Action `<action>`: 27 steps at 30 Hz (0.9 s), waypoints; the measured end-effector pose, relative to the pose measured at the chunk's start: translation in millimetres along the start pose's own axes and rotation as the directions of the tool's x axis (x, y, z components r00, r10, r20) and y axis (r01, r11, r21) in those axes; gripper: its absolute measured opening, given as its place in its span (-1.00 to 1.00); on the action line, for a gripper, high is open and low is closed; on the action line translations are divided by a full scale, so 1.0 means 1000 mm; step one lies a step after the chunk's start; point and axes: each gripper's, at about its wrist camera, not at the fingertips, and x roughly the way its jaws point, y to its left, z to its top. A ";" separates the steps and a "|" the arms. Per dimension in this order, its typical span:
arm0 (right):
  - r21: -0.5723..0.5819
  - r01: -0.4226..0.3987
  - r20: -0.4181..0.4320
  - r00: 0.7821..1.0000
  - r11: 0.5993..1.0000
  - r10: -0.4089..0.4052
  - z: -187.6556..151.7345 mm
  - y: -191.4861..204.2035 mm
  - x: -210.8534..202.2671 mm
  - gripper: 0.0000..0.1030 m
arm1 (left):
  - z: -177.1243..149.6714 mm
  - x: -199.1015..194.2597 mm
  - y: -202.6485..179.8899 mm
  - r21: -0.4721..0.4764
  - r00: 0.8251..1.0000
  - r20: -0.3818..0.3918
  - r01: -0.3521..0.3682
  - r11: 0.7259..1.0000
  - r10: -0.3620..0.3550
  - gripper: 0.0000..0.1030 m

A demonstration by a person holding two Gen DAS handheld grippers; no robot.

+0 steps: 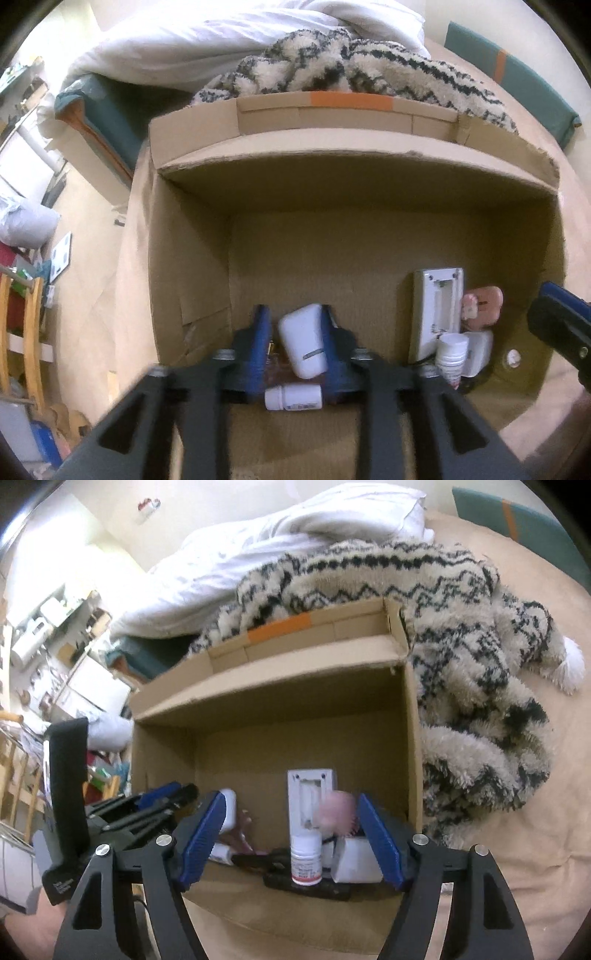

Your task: Organize rigid objects

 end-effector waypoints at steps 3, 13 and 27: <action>-0.008 0.013 0.078 0.997 1.000 -0.012 0.001 0.004 -0.012 1.00 | 0.000 -0.009 0.002 -0.008 1.000 0.025 0.019 1.000 -0.019 0.05; 0.058 -0.009 0.150 0.989 0.998 0.000 -0.004 0.005 -0.030 1.00 | -0.007 -0.034 0.015 -0.045 0.998 0.001 0.059 0.997 -0.059 0.22; 0.000 -0.014 0.232 0.973 1.000 0.013 -0.066 0.025 -0.095 1.00 | -0.080 -0.093 0.074 -0.192 0.994 0.012 0.112 0.975 -0.112 0.82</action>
